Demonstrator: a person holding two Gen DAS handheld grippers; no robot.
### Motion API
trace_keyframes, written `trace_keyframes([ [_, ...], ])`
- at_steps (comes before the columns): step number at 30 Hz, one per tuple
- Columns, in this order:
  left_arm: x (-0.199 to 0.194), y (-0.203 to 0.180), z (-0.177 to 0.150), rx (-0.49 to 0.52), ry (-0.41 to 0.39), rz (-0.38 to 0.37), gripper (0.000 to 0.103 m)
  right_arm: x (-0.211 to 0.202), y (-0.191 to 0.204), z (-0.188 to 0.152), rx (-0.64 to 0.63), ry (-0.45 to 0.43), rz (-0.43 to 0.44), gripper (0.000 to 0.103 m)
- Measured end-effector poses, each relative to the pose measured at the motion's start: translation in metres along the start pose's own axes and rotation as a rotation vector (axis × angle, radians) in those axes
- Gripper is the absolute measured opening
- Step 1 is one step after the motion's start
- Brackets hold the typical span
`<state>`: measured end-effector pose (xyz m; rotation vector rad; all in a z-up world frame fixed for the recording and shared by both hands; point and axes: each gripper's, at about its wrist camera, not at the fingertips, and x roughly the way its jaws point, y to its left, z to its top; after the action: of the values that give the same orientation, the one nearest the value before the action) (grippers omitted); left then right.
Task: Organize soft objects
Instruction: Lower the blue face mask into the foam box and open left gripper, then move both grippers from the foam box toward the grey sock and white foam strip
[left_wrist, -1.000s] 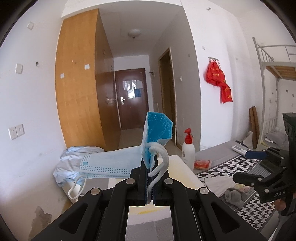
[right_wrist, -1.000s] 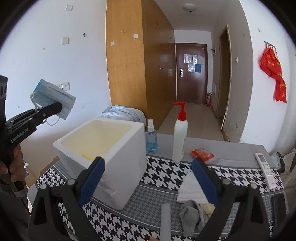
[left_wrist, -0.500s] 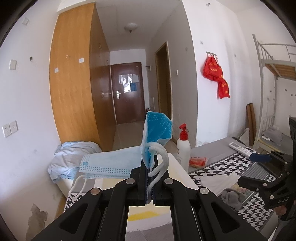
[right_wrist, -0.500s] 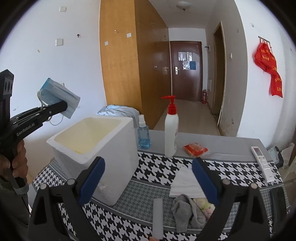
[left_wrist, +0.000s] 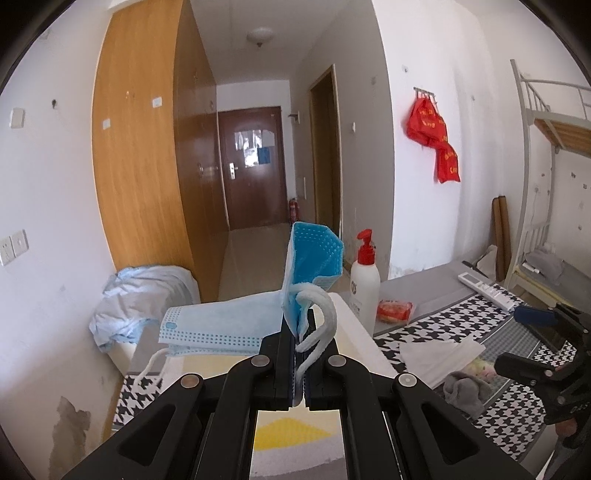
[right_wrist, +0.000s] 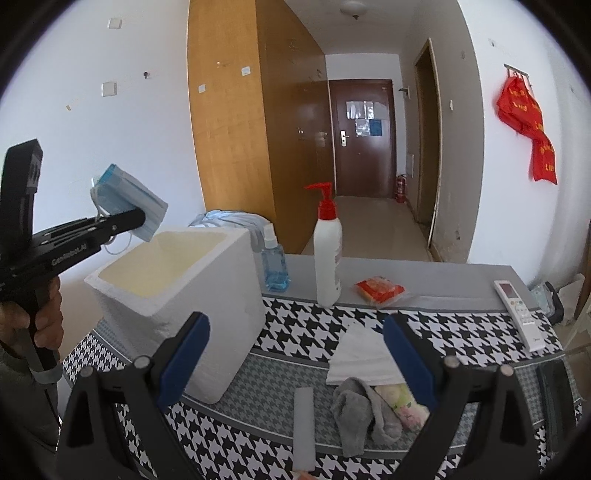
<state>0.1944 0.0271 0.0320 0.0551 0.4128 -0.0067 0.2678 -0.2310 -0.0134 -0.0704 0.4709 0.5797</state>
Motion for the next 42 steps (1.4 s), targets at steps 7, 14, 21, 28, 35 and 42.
trace_keyframes([
  [7, 0.013, 0.0, -0.001, -0.006, 0.043, 0.003, 0.003, -0.002, -0.006, -0.002, 0.012, 0.003, -0.012, 0.097],
  [14, 0.016, -0.002, -0.004, 0.01, 0.068, 0.011, 0.018, -0.004, -0.012, -0.004, 0.03, -0.005, -0.014, 0.097],
  [21, 0.008, -0.006, -0.006, 0.022, 0.037, 0.036, 0.074, -0.007, -0.014, -0.004, 0.038, -0.01, -0.024, 0.097],
  [28, -0.005, -0.003, -0.003, -0.001, -0.028, 0.046, 0.098, -0.011, -0.013, -0.004, 0.038, -0.015, -0.034, 0.097],
  [35, -0.022, -0.005, -0.006, -0.009, -0.064, 0.03, 0.102, -0.017, -0.01, -0.004, 0.026, -0.024, -0.036, 0.097],
  [42, -0.037, -0.01, -0.008, -0.011, -0.082, 0.025, 0.102, -0.025, -0.007, -0.006, 0.023, -0.034, -0.041, 0.097],
])
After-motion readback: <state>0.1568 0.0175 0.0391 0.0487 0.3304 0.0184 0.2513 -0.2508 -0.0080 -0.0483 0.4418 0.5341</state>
